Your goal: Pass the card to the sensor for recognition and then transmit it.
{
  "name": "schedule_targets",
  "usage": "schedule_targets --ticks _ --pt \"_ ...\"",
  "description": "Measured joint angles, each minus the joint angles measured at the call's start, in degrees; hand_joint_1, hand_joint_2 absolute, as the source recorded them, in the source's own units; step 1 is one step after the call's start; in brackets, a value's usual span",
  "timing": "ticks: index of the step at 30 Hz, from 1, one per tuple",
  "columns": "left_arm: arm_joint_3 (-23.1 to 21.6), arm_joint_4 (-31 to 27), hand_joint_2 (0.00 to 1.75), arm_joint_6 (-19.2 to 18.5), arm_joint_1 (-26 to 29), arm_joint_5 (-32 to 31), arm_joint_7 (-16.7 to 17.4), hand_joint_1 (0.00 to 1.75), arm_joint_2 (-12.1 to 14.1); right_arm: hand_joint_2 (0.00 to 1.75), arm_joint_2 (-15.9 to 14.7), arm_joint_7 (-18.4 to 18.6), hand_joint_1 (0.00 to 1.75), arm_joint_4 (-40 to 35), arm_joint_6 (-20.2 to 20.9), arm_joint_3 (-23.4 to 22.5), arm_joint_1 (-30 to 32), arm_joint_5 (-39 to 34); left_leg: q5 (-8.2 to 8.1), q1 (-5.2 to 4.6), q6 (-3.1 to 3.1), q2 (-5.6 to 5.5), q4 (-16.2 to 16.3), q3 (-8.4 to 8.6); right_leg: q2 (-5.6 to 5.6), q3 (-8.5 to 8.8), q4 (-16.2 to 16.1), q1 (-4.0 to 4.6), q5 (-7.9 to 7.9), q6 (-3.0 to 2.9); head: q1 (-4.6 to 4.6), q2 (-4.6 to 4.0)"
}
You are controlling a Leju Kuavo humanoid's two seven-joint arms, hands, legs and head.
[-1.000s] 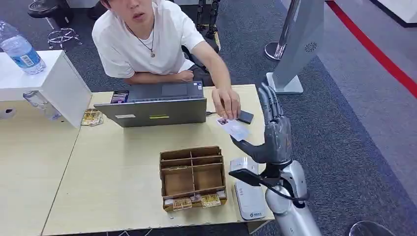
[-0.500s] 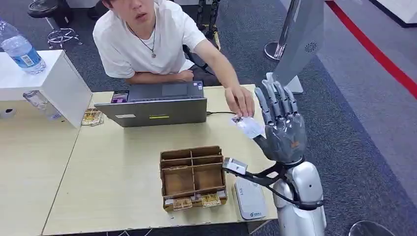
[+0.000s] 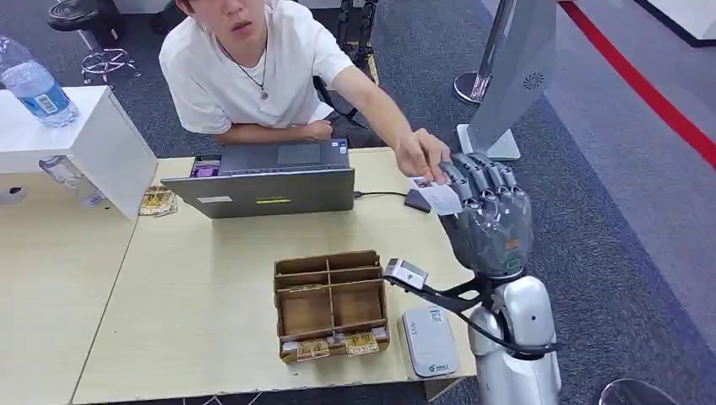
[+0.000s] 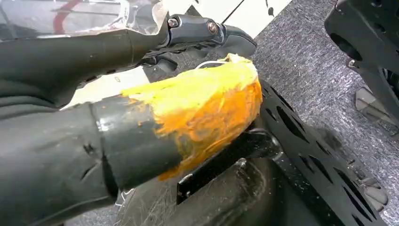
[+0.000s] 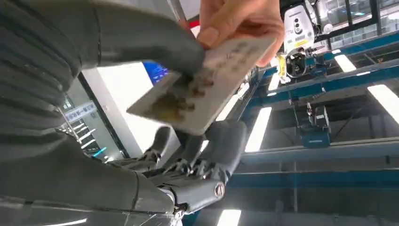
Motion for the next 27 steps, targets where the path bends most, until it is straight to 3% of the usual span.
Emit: schedule_targets --ticks 13,19,22,24,27 --pt "0.00 0.02 0.00 0.13 0.00 -0.04 0.00 0.00 0.00 1.75 -0.04 1.51 1.75 0.00 0.00 1.11 0.04 -1.09 0.00 0.00 0.00 0.00 0.00 0.00 0.00 -0.01 0.00 0.00 0.00 0.00 0.00 0.00" --pt "0.00 0.04 0.00 0.52 0.01 -0.37 -0.18 0.00 0.00 1.75 0.00 -3.21 1.75 0.74 0.00 0.85 0.77 -6.92 0.00 0.00 0.00 0.00 0.00 -0.01 0.00 -0.01 0.00 0.00 0.00 0.00 -0.02 0.00" --pt "0.00 0.04 0.00 0.87 0.01 -1.09 -0.52 0.00 0.00 1.75 0.00 -3.24 1.75 2.47 0.00 0.85 1.30 -10.99 0.00 0.00 0.00 0.00 0.00 -0.02 0.00 -0.01 0.00 0.00 0.00 0.00 0.00 0.00" --pt "0.00 0.04 0.00 1.25 0.04 -0.92 -0.77 0.00 0.07 1.75 -0.13 -1.33 1.75 4.20 0.00 1.42 1.72 -14.94 0.00 0.00 0.00 0.00 0.00 -0.03 0.00 -0.01 0.00 0.00 0.00 0.00 0.00 0.00" --pt "0.00 0.04 0.00 2.27 0.22 -0.16 -2.20 0.00 0.42 1.75 -3.05 5.54 1.75 6.58 0.04 5.78 2.56 -22.98 0.00 -0.01 0.00 -0.04 0.00 -0.05 -0.03 -0.02 0.00 -0.01 0.00 0.00 0.02 0.00"
